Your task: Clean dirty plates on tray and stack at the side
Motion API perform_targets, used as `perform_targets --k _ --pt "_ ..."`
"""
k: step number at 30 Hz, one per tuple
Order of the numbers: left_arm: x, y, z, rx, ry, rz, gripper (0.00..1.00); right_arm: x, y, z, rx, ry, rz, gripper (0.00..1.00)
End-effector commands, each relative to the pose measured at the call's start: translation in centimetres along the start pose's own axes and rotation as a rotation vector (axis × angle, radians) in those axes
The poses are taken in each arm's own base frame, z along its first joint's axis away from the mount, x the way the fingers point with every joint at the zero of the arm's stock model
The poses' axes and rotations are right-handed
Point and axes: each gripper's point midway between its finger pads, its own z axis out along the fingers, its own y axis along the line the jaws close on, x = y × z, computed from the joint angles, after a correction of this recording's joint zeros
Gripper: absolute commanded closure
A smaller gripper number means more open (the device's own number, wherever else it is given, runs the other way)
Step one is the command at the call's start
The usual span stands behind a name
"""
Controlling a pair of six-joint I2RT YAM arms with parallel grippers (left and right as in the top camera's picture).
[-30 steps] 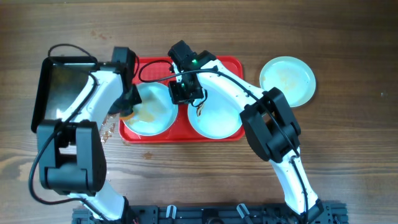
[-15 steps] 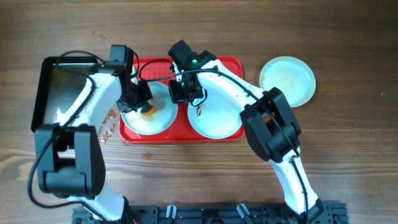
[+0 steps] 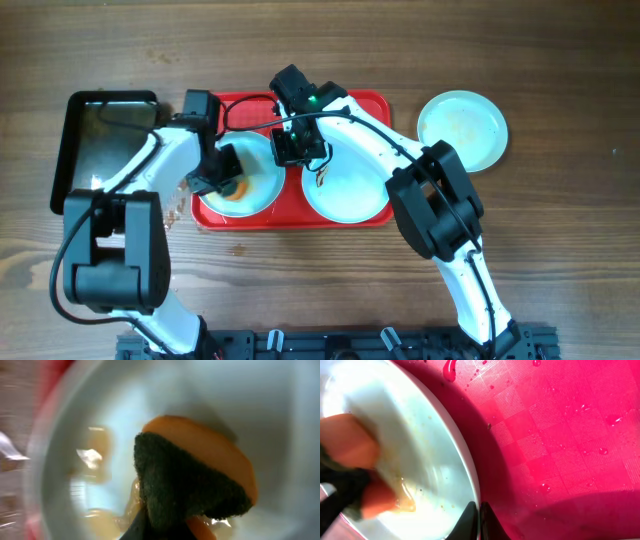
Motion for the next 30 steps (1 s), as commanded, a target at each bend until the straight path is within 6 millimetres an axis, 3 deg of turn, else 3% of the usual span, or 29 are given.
perform_targets --k 1,6,10,13,18,24,30 --pt "-1.1 6.2 0.1 -0.229 -0.031 -0.092 0.96 -0.5 -0.8 0.2 0.026 -0.010 0.027 0.96" --pt "-2.2 4.4 -3.0 -0.141 -0.072 -0.095 0.96 -0.6 -1.1 0.2 0.040 -0.017 0.028 0.96" --pt "-2.8 1.8 -6.6 0.013 -0.143 -0.087 0.96 -0.6 -1.2 0.2 0.050 -0.019 0.028 0.96" --pt "-3.0 1.2 -9.1 0.068 -0.204 -0.084 0.96 -0.6 -0.8 0.0 0.026 -0.013 0.028 0.96" --pt "-0.9 0.8 -11.7 0.134 -0.192 -0.077 0.96 -1.8 -0.5 -1.6 -0.017 -0.040 0.039 0.96" --pt "2.0 -1.4 -12.1 0.269 -0.059 -0.056 0.96 -4.1 -1.9 -8.3 -0.008 -0.122 0.065 0.96" --pt "2.1 -1.6 -12.1 0.283 -0.053 -0.047 0.96 -5.0 -6.7 -16.9 0.261 -0.306 0.072 0.96"
